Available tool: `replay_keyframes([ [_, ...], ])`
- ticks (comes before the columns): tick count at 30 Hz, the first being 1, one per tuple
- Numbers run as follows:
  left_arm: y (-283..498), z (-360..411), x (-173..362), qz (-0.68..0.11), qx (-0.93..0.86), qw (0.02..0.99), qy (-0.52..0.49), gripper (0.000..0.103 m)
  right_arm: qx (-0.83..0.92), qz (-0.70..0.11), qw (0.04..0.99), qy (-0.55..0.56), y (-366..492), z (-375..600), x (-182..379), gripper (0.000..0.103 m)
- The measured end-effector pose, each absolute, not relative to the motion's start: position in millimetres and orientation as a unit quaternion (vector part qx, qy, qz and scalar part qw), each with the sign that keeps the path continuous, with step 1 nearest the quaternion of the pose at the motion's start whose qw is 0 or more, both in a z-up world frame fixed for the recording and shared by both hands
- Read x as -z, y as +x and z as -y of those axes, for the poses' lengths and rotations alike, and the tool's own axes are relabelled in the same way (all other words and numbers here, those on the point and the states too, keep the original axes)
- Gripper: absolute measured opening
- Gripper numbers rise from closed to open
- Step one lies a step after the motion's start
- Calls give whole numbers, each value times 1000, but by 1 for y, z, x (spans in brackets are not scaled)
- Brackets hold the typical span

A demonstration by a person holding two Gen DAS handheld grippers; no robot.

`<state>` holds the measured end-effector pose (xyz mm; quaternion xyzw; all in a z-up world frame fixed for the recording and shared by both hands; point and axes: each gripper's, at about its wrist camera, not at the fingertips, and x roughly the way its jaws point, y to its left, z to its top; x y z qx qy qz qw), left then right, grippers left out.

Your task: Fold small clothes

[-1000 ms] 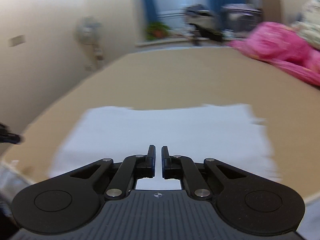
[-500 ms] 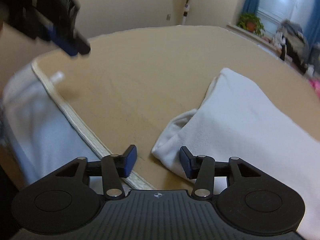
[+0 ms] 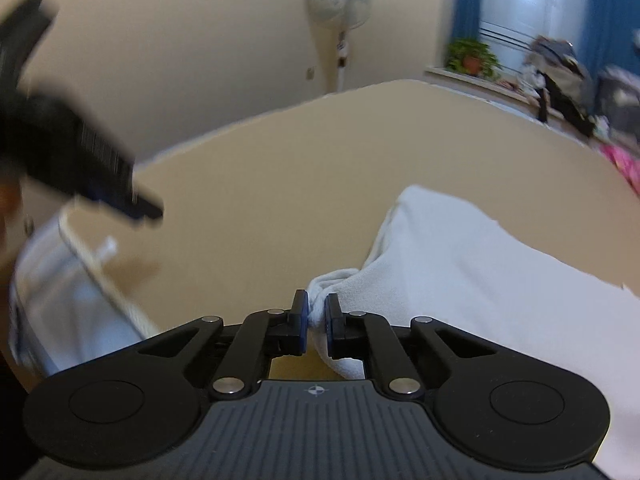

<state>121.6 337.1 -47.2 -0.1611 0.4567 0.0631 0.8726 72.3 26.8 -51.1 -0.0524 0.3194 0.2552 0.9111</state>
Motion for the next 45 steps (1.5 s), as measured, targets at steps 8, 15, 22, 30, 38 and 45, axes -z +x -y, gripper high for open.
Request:
replay_keyframes([
  [8, 128, -326, 52, -469, -76, 868, -141, 18, -234, -309, 921, 29, 86, 34, 11, 8],
  [15, 132, -305, 59, -481, -81, 866, -109, 18, -221, -310, 922, 65, 91, 51, 10, 8],
  [22, 133, -293, 66, -491, -82, 863, -89, 18, -179, -289, 928, 152, 102, 112, -12, 7],
  [30, 148, -258, 68, -492, -55, 866, -68, 18, 43, -255, 935, 244, 63, 292, 2, 7],
  [38, 164, -187, 69, -476, 6, 879, -8, 18, 209, -335, 875, 281, 42, 397, 64, 10],
  [45, 154, -77, 47, -416, 132, 899, 44, 18, 47, -311, 921, 229, 92, 421, 19, 37],
])
